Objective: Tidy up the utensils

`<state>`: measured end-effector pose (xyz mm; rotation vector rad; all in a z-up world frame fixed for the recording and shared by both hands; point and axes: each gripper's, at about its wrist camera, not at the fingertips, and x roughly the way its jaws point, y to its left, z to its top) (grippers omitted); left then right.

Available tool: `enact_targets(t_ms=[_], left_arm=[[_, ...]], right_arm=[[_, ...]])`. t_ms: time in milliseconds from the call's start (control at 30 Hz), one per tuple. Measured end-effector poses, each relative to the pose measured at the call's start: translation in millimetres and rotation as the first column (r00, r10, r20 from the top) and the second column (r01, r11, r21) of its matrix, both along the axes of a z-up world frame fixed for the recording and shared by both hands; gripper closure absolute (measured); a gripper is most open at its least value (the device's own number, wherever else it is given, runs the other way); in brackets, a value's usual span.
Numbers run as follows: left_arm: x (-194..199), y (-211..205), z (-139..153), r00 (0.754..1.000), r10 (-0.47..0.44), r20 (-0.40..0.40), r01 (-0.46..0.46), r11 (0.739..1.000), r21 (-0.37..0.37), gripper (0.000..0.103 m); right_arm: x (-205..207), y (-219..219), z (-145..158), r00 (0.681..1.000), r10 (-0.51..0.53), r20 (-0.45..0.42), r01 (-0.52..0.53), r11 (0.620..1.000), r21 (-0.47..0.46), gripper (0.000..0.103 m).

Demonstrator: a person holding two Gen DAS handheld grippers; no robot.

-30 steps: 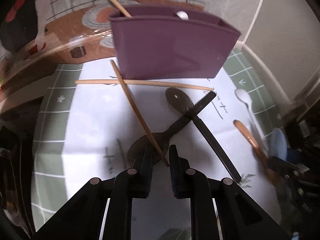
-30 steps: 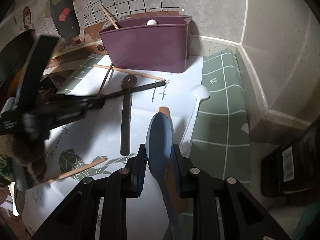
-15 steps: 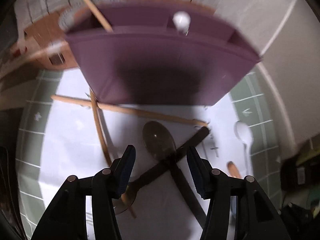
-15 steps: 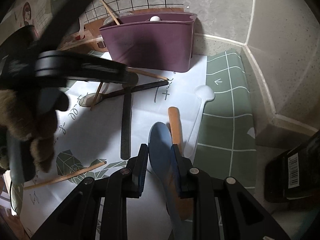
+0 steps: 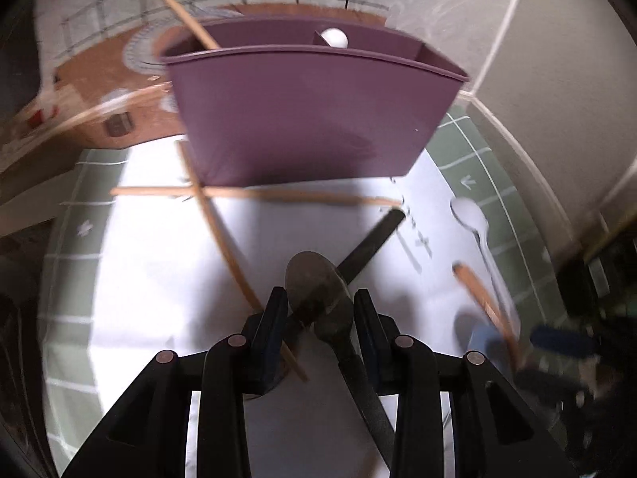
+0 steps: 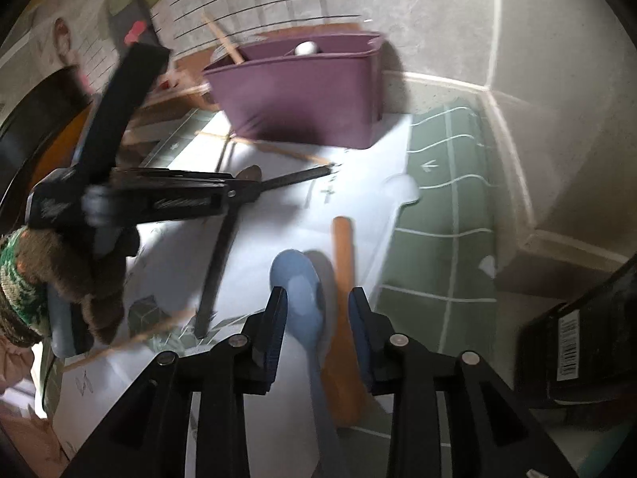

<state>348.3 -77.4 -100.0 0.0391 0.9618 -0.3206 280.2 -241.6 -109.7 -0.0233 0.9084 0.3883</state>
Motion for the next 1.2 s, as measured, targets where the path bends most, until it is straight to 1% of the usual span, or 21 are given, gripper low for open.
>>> enact_targets(t_ms=[100,133,167,233,333,400,467,500,533,633,667,833,1000,1100,1200], left_arm=[[-17.6,12.4,0.3,0.999,-0.009,0.033,0.009,1.0,-0.007,0.068],[-25.2,17.1,1.3,0.999,-0.016,0.051,0.017,1.0,-0.015,0.068],[-28.5,22.2,1.1,0.998,-0.02,0.062,0.021,1.0,-0.016,0.068],[-37.9,29.1,3.7,0.995,-0.029,0.09,0.031,0.999,-0.022,0.068],[-51.3,38.9,12.5,0.993,-0.032,0.116,0.039,0.998,-0.054,0.068],[-55.0,44.4,18.4,0.991,-0.03,0.133,0.039,0.997,-0.067,0.068],[-63.3,50.1,26.0,0.987,-0.033,0.156,0.043,0.997,-0.063,0.068],[-68.5,52.2,29.7,0.985,-0.038,0.17,0.049,0.997,-0.061,0.068],[-71.4,54.1,34.7,0.983,-0.042,0.179,0.053,0.997,-0.059,0.068],[-85.1,53.9,49.1,0.97,-0.065,0.236,0.079,0.995,-0.054,0.068],[-92.9,53.9,56.4,0.962,-0.075,0.263,0.091,0.995,-0.049,0.068],[-114.8,50.8,77.8,0.936,-0.104,0.337,0.118,0.993,-0.021,0.068],[-129.2,51.6,97.6,0.915,-0.101,0.39,0.123,0.992,-0.032,0.068],[-137.2,49.7,110.0,0.895,-0.111,0.431,0.137,0.99,-0.029,0.068],[-141.6,50.0,120.8,0.883,-0.108,0.457,0.144,0.988,-0.045,0.068]], right_arm=[[2.2,11.7,-4.7,0.999,0.048,-0.007,-0.049,0.999,-0.023,0.07],[4.3,16.0,-6.5,0.998,0.059,-0.012,-0.06,0.998,-0.03,0.064],[6.7,20.5,-8.1,0.997,0.069,-0.018,-0.07,0.997,-0.043,0.052],[11.1,28.8,-11.0,0.997,0.079,-0.02,-0.081,0.994,-0.078,0.036],[20.3,35.6,-17.6,0.996,0.074,-0.041,-0.078,0.989,-0.128,0.037],[26.2,35.3,-19.4,0.998,0.052,-0.039,-0.057,0.988,-0.146,0.043],[28.8,35.1,-18.0,0.999,0.023,-0.027,-0.027,0.983,-0.184,0.071],[29.2,34.7,-15.9,0.999,0.022,-0.027,-0.027,0.982,-0.187,0.071],[28.5,34.1,-13.8,0.999,0.025,-0.039,-0.031,0.985,-0.171,0.071],[17.2,38.2,-4.5,1.0,0.018,0.002,-0.017,0.982,-0.19,0.071],[14.2,39.1,-0.7,1.0,0.016,0.009,-0.014,0.983,-0.181,0.071],[-5.8,42.2,22.9,0.997,0.005,0.071,0.006,0.987,-0.159,0.071],[-24.8,47.3,46.2,0.99,-0.006,0.138,0.026,0.989,-0.143,0.071],[-34.0,50.1,61.3,0.984,-0.006,0.177,0.029,0.991,-0.127,0.071],[-35.7,52.5,74.5,0.979,-0.007,0.204,0.034,0.991,-0.131,0.071]])
